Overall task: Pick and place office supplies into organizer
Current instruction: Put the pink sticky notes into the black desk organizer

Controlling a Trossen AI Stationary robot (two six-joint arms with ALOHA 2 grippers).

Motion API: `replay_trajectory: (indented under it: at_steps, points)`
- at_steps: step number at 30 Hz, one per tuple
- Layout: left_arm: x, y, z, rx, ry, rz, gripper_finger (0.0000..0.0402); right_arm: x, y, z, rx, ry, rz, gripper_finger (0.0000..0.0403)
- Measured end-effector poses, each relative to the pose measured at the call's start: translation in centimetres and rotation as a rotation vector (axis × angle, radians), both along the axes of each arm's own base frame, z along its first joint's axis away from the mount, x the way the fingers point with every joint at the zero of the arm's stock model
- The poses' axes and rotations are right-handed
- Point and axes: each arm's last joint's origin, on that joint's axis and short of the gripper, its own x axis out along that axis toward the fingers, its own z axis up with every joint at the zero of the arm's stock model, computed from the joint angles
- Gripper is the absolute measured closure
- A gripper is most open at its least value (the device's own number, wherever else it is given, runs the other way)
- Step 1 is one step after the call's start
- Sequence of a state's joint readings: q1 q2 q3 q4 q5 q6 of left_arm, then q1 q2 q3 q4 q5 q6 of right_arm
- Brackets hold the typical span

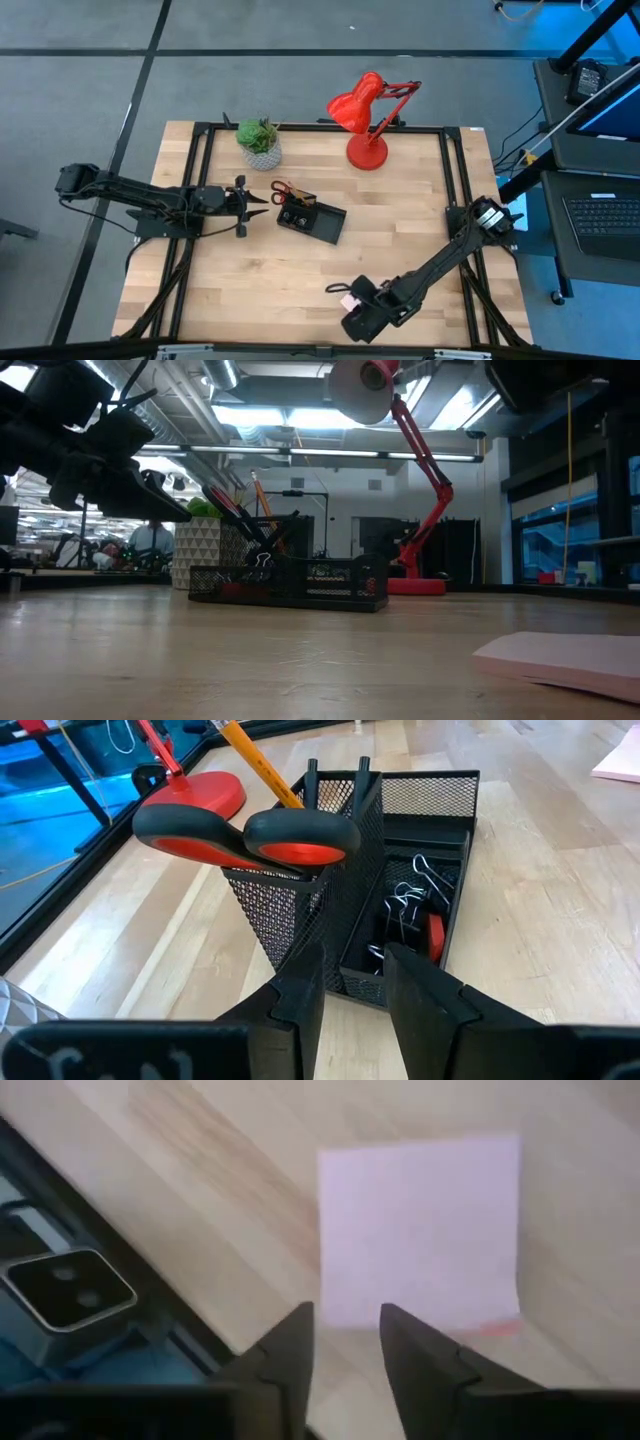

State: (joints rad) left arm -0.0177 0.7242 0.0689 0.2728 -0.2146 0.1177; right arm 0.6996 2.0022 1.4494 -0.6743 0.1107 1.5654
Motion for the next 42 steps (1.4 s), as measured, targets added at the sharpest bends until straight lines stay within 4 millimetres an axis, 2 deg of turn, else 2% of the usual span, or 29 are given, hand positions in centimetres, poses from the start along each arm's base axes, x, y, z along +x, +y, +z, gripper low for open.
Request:
replay_trajectory:
  at_steps: [14,26,42]
  points:
    - [0.0,0.0,0.0,0.000,0.001,0.000,0.0302,-0.2,-0.2,-0.1,-0.001,0.045,-0.004,0.0396]
    - [0.0,0.0,0.0,0.000,0.001,0.000,0.0302,-0.3,-0.6,-0.4,-0.026,0.074,-0.018,0.0399]
    - [0.0,0.0,0.0,0.001,0.007,0.000,0.0302,0.1,-0.1,-3.2,-0.014,0.157,-0.003,0.0401]
